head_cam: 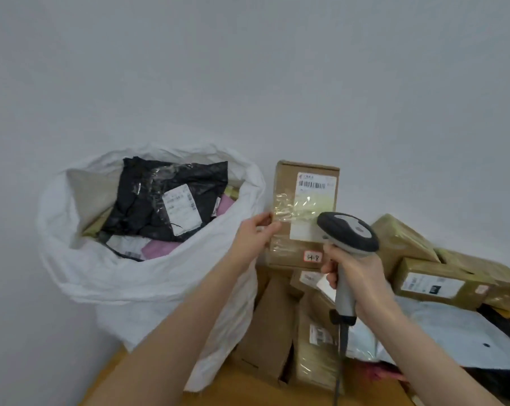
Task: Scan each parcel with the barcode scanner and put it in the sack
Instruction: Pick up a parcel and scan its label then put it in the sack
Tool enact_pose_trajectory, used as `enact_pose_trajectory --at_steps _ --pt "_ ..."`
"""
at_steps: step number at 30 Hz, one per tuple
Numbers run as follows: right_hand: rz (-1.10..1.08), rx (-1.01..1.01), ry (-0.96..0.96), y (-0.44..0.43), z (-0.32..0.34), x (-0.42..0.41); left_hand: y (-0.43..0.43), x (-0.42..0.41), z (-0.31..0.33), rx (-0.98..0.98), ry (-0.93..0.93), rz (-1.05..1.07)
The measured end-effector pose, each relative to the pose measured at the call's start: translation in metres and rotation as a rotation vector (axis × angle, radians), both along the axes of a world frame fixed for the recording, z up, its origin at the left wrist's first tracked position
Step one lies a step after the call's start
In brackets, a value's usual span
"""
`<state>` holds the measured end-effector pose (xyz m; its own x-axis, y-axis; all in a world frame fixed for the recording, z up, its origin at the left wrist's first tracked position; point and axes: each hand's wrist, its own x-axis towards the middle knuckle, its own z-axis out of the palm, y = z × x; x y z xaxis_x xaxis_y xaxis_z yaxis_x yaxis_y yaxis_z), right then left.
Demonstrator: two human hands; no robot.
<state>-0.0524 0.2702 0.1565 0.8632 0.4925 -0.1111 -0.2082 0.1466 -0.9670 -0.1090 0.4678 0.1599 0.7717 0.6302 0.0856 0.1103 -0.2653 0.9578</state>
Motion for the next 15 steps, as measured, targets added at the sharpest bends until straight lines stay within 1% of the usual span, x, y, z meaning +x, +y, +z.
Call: enact_pose_trajectory --at_steps 3,4,6,10,11,13,15 --pt "0.078 0.065 -0.007 0.053 0.027 0.002 0.047 -0.030 0.069 0.131 -0.071 0.144" --pt "0.168 0.081 -0.013 0.096 0.045 -0.009 0.083 -0.062 0.098 0.189 -0.111 0.248" --pt "0.192 0.087 -0.035 0.118 0.050 -0.010 0.114 -0.082 0.118 0.263 -0.079 0.359" --pt "0.203 0.054 -0.055 0.150 0.047 -0.012 0.166 -0.121 0.119 0.388 0.123 0.507" --pt "0.222 0.042 -0.057 0.164 0.047 -0.016 0.188 -0.132 0.117 0.402 0.191 0.543" --pt "0.232 0.039 -0.051 0.189 0.047 -0.019 0.224 -0.150 0.106 0.357 0.304 0.594" --pt "0.225 0.027 -0.056 0.210 0.041 -0.019 0.248 -0.152 0.084 0.392 0.389 0.626"
